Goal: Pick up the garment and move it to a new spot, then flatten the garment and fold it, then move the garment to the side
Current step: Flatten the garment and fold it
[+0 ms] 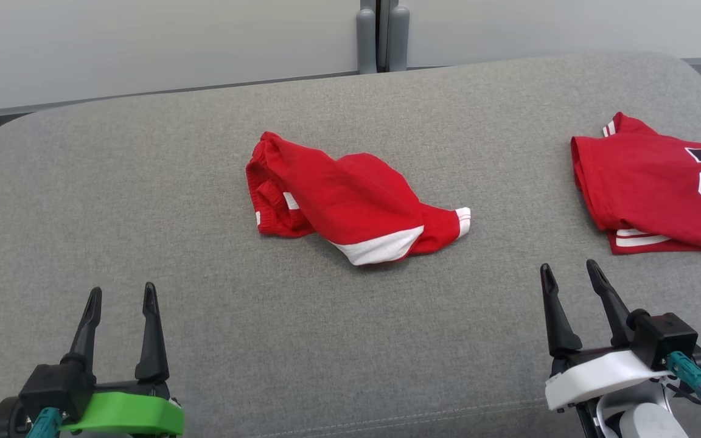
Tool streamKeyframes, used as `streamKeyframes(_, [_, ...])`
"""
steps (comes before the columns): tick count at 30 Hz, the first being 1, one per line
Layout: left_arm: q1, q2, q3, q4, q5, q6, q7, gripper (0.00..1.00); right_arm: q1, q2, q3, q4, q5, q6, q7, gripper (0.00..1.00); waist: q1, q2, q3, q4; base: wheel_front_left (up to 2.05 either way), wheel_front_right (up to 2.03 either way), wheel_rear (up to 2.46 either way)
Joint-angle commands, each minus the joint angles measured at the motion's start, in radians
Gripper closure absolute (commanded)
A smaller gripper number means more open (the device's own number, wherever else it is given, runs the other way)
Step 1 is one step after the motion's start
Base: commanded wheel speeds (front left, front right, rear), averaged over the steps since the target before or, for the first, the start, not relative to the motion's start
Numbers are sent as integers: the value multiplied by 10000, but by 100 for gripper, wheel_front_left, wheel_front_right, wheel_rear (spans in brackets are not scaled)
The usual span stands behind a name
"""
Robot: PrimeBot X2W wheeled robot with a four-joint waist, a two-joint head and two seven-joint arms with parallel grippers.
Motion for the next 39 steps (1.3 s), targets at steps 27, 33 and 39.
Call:
streamKeyframes(27, [-168,-702,330,266,783,-739,-2,0,-8,-140,63,161,34,-12,-23,0,1,0,-206,331,0,0,0])
streamKeyframes(33, [-327,-794,285,263,903,-844,-2,0,-577,-558,456,783,254,-12,42,0,1,0,-110,719,0,0,0])
streamKeyframes(39, [-600,-1092,102,301,1009,-1042,-1,0,-1952,-1222,1397,2270,785,-12,210,0,1,0,197,1585,0,0,0])
